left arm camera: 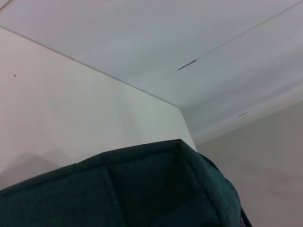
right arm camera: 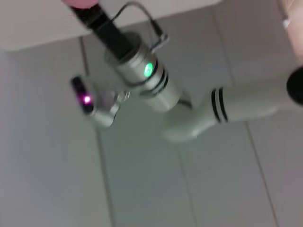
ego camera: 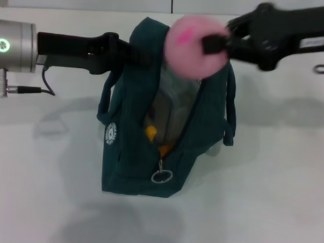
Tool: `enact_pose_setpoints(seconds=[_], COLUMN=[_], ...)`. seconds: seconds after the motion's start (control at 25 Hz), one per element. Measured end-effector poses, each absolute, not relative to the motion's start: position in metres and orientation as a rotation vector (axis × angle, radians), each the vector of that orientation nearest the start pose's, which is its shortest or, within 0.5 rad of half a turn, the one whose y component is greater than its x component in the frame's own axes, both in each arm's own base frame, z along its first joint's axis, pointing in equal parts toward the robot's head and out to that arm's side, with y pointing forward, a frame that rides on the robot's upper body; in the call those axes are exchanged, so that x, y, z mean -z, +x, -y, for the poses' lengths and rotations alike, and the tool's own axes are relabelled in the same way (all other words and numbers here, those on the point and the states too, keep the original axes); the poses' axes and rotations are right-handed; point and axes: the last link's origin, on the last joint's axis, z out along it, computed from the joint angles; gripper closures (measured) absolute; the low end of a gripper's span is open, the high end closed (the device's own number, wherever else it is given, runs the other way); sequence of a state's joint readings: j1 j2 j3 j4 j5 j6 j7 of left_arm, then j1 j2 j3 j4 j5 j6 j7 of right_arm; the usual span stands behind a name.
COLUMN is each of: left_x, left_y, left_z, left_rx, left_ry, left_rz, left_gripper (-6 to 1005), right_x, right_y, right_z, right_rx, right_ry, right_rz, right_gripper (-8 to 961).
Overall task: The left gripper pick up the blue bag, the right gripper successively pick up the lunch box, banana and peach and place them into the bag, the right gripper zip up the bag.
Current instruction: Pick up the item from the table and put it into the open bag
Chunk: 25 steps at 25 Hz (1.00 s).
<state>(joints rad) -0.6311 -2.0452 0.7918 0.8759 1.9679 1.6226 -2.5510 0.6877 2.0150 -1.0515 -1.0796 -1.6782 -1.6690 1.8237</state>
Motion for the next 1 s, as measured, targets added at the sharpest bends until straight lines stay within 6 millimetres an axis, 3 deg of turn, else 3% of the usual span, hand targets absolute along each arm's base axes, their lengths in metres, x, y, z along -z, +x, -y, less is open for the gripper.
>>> enact_pose_setpoints(seconds=[0.2, 0.48, 0.72, 1.0], left_x=[-0.036, -0.036, -0.036, -0.036], left_y=[-0.199, -0.2, -0.2, -0.2], left_z=[-0.367, -0.366, -0.366, -0.367], left_rx=[0.765, 0.769, 0.769, 0.769], left_ry=[-2.463, -2.458, -2.455, -2.456], left_rz=[1.818, 1.821, 1.821, 1.817], left_gripper=[952, 952, 952, 952], right_x=[-0.021, -0.01, -0.007, -0.01], right_y=[0.103, 0.1, 0.095, 0.093], right_z=[-0.367, -0.364, -0.363, -0.364], right_rx=[-0.719, -0.645, -0.626, -0.578], right_ry=[-3.029, -3.077, -3.098, -3.096], right_rz=[-0.229, -0.209, -0.185, -0.166], right_gripper=[908, 898, 728, 417])
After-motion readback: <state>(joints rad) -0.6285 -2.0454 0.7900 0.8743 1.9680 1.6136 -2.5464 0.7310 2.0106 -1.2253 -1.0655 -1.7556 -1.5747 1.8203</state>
